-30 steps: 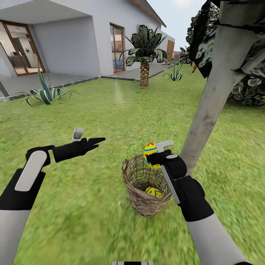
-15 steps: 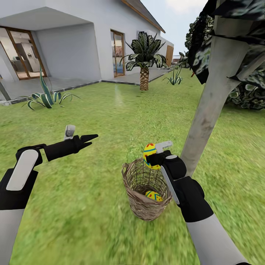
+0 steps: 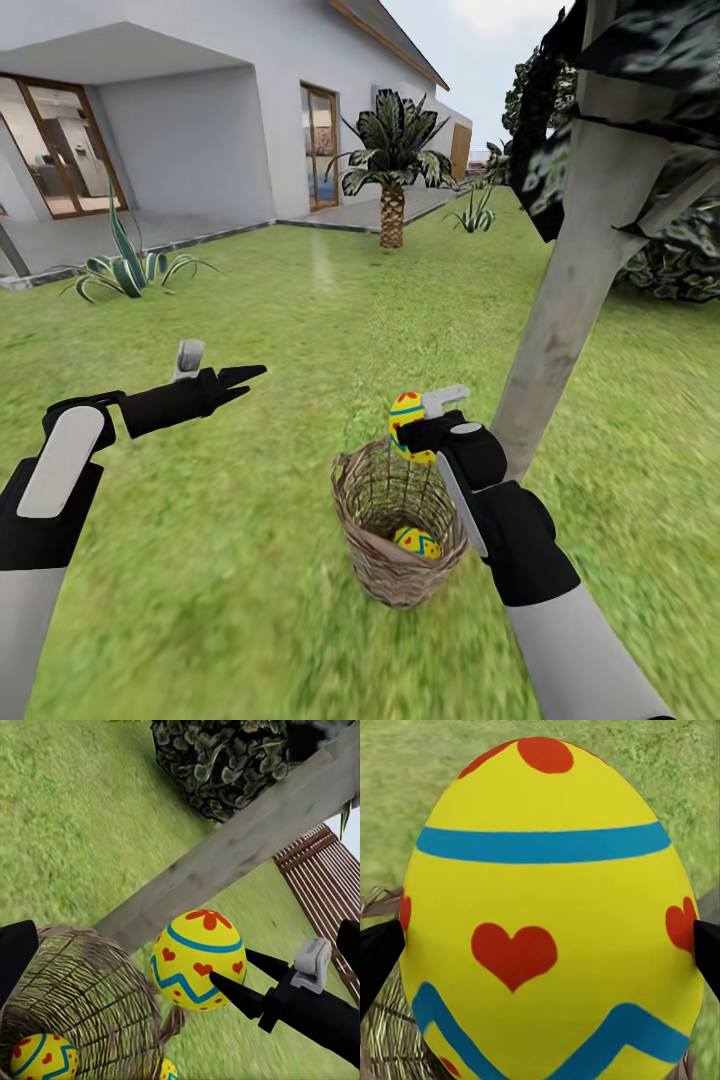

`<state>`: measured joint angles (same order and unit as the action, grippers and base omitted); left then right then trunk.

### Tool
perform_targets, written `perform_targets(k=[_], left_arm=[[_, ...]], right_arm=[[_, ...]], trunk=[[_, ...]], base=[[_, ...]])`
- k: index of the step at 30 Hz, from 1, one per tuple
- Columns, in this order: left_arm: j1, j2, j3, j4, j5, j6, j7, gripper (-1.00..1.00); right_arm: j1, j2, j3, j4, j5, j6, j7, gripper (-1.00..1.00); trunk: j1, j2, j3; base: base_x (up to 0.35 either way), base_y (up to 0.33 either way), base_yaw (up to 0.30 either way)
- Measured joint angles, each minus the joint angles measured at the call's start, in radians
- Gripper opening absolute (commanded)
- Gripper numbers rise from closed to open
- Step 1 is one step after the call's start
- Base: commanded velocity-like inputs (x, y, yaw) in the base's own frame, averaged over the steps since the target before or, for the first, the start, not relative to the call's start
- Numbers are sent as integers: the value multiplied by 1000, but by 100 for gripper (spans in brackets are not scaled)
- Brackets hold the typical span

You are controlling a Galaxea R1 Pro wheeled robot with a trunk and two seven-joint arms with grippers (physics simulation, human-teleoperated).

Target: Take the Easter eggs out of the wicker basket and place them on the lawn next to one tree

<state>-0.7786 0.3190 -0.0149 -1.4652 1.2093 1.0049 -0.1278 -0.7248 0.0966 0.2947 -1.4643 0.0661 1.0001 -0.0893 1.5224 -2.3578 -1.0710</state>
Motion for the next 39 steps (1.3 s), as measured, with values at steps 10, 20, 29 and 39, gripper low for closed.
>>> perform_targets(k=[10,20,29,39], left_arm=[[25,-2,0,25,3,-3,-6,100],[35,-1,2,30,5,-2,-2,100],[35,-6,2,31,4,-3,-2,100],[35,-5,4,33,3,-3,-2,100]], right_arm=[[-24,0,27,27,-25,-9,33,-100],[11,17,79,32,20,-12,-27,-100],[11,27,75,-22,28,-12,-41,-100],[9,26,69,-25,28,-9,-43,-100]], trunk=[[-19,35,16],[-19,35,16],[-19,35,16],[-46,84,38]], base=[[0,0,0],[-254,0,0],[-151,0,0],[0,0,0]])
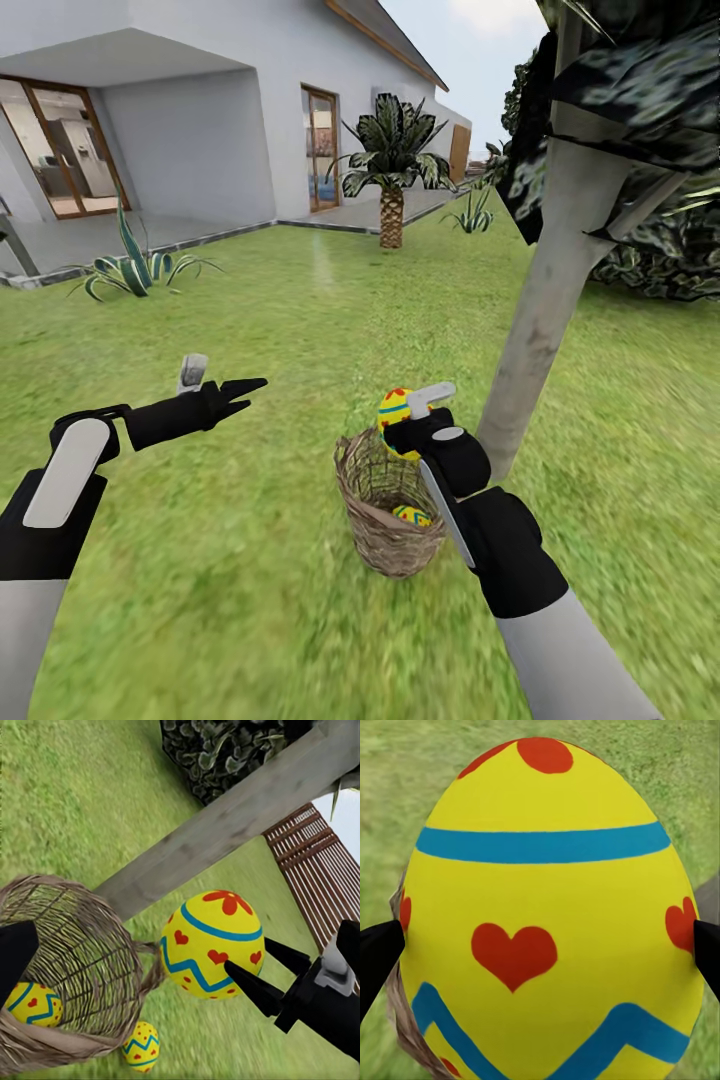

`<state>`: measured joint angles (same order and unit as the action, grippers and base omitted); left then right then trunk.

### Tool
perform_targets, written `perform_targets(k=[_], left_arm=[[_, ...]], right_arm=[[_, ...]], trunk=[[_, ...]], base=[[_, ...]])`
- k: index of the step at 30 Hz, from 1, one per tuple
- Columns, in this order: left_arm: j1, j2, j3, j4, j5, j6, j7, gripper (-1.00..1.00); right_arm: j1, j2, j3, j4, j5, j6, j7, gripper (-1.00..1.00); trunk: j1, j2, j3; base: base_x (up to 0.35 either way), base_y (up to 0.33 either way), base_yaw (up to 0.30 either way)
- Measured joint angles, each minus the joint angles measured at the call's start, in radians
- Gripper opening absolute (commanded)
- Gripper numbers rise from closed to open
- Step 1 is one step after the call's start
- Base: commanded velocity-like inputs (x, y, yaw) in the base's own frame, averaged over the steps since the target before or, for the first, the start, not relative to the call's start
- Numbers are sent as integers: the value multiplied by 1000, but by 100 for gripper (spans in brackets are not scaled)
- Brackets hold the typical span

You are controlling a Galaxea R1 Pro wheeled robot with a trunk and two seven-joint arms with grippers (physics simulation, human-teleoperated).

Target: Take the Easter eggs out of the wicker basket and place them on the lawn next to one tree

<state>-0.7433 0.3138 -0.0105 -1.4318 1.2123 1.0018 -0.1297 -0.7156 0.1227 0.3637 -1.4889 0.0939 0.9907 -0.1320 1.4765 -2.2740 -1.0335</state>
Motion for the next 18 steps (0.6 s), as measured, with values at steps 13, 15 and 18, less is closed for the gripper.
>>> perform_targets(k=[13,15,18], left_arm=[[0,-3,-1,3,-4,0,7,100],[0,-3,-1,4,-4,0,8,100],[0,-3,-3,5,-5,0,8,100]], right_arm=[[0,-15,-50,0,-1,14,10,-100],[0,-34,-52,1,-14,15,16,-100],[0,-62,-56,1,-65,15,38,-100]], trunk=[[-50,91,41],[-57,105,47],[-69,126,56]], base=[[0,0,0],[0,0,0],[0,0,0]])
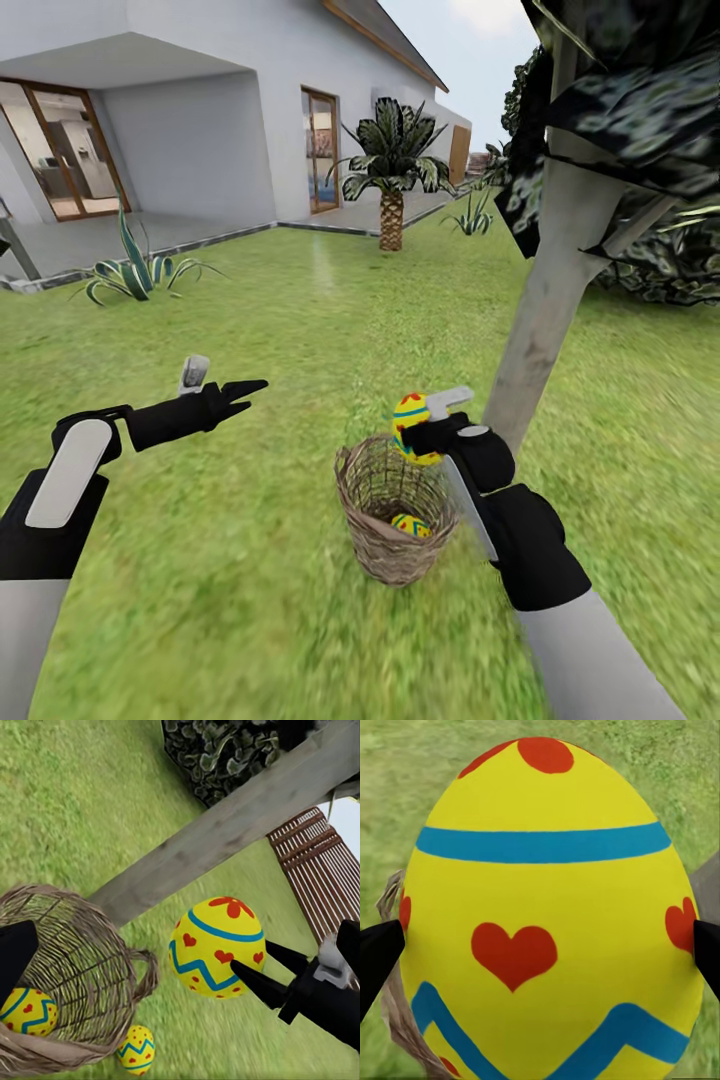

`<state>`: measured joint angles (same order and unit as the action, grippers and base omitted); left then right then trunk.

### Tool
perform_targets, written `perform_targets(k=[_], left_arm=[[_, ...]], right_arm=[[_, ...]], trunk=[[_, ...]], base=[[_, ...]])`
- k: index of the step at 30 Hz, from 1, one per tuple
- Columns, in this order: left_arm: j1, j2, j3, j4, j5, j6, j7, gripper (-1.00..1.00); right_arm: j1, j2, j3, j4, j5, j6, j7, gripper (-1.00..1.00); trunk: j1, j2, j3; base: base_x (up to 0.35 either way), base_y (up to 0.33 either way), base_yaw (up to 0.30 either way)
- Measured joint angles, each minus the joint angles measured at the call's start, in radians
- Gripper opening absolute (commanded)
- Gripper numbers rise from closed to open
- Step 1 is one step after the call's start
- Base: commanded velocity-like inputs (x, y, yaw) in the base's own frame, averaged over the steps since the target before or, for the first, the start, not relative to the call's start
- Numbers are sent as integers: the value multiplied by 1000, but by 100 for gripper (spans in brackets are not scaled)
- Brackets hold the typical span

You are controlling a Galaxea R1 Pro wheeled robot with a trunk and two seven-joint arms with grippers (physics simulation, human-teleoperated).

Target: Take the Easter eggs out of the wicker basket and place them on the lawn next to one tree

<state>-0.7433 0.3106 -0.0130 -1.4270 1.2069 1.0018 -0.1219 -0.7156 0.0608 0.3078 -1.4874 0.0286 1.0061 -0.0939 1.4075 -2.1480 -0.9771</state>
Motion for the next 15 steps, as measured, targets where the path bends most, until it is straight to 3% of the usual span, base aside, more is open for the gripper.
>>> perform_targets(k=[3,9,11,14,15], left_arm=[[0,-1,0,22,-2,-1,0,100],[0,-1,0,43,0,-2,0,100],[0,-1,0,43,0,-1,0,100],[0,-2,0,43,0,-1,0,100],[0,-2,0,43,0,-1,0,100]], right_arm=[[0,-36,-3,1,-53,1,27,-100],[1,-100,-34,1,-78,1,43,-100],[3,-146,-35,1,-122,2,84,-100],[6,-264,-35,2,-303,3,106,-100],[6,-320,-34,3,-403,3,108,-100]], trunk=[[-11,21,9],[-35,63,28],[-42,77,34],[-54,98,44],[-58,105,47]], base=[[0,0,0],[0,0,0],[0,0,0],[0,0,0],[0,0,0]])
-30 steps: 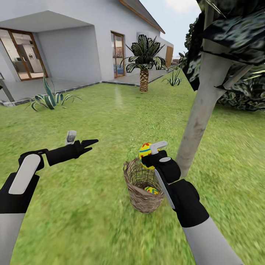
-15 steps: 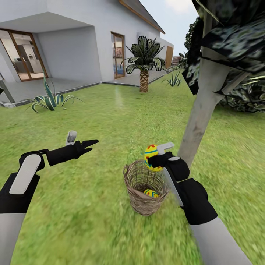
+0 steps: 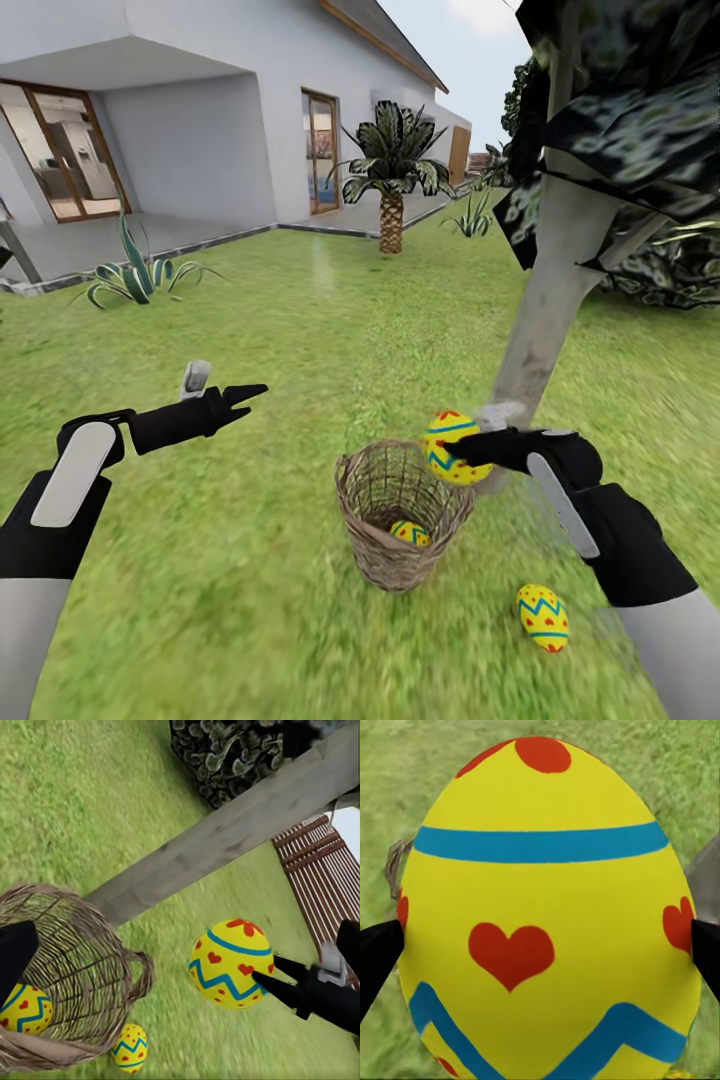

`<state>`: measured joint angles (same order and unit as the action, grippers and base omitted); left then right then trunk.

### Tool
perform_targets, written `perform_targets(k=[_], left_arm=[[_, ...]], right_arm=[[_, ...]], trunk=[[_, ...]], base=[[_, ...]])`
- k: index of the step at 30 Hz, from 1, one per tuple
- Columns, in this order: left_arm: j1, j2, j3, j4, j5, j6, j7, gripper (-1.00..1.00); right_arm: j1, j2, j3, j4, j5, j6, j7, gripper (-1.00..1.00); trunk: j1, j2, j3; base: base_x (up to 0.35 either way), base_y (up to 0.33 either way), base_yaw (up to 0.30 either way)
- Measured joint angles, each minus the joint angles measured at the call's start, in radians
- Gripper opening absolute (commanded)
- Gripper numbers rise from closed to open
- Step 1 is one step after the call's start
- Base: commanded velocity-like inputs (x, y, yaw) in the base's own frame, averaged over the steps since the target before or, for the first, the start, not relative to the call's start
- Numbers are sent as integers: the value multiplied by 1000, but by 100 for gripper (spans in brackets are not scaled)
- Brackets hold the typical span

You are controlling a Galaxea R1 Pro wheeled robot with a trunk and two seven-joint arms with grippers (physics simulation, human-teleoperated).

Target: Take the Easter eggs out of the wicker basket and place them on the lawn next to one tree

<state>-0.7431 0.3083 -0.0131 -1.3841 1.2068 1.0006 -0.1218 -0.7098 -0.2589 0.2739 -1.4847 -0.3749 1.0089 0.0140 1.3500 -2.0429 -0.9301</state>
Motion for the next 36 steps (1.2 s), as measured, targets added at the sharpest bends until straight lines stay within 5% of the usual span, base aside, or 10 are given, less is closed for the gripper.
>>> perform_targets(k=[2,4,6,10,17,22,25,36], left_arm=[[0,-2,0,0,0,0,0,100],[0,-3,0,0,0,0,0,100],[0,-4,0,0,0,0,0,100],[0,-5,0,0,1,1,0,100],[0,-5,0,0,1,1,0,100],[0,-5,0,0,2,1,0,100],[0,-5,0,0,1,1,0,100],[0,-5,0,0,0,1,0,100]], right_arm=[[0,-81,5,0,-159,0,1,-100],[2,-152,7,1,-274,1,1,-100],[5,-194,7,2,-308,1,2,-100],[7,-239,7,5,-326,0,28,-100],[7,-352,6,15,-334,1,184,-100],[7,-389,6,24,-334,1,230,-100],[7,-460,6,28,-334,1,232,-100],[7,-520,5,94,-332,1,231,-100]], trunk=[[-8,14,6],[-15,28,13],[-23,42,19],[-38,70,31],[-65,119,53],[-84,154,69],[-96,175,78],[-138,252,113]], base=[[0,0,0],[0,0,0],[0,0,0],[0,0,0],[0,0,0],[0,0,0],[0,0,0],[0,0,0]])
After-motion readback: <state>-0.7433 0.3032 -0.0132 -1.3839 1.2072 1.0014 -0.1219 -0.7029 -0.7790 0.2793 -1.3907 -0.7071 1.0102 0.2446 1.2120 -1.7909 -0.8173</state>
